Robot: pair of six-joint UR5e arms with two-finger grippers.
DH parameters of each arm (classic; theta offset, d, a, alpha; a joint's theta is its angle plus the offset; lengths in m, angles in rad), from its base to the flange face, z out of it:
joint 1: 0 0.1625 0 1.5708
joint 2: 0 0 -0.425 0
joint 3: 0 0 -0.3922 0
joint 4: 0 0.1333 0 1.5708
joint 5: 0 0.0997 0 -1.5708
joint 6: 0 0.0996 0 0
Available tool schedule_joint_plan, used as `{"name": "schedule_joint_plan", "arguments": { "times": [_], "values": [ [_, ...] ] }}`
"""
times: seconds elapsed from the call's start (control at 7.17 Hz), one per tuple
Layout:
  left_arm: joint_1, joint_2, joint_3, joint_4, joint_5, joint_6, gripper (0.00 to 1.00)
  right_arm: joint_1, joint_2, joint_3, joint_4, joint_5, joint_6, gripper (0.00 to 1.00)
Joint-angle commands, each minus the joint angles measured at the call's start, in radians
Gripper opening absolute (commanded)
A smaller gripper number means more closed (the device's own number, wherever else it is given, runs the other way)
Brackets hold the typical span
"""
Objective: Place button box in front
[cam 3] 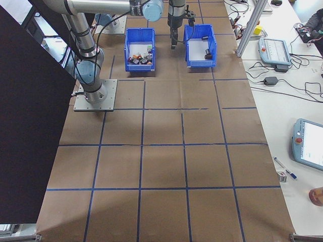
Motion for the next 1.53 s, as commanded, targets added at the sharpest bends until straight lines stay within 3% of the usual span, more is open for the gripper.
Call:
{"name": "schedule_joint_plan", "arguments": {
  "times": [0.0,0.7,0.98,1.4],
  "values": [
    [0.0,-0.001,0.002,0.0,-0.001,0.0,1.0,-0.001,0.0,0.002,0.0,0.0,0.0,1.0],
    [0.0,-0.002,0.002,-0.001,-0.001,-0.005,1.0,0.004,0.012,-0.009,0.014,0.013,-0.003,1.0],
    [0.0,-0.002,0.005,0.0,-0.001,-0.005,1.0,0.009,0.087,-0.049,-0.002,0.013,-0.116,1.0],
    [0.0,-0.002,0.008,-0.001,0.003,0.003,1.0,0.068,0.326,-0.309,0.001,0.016,-0.352,1.0]
  ]
}}
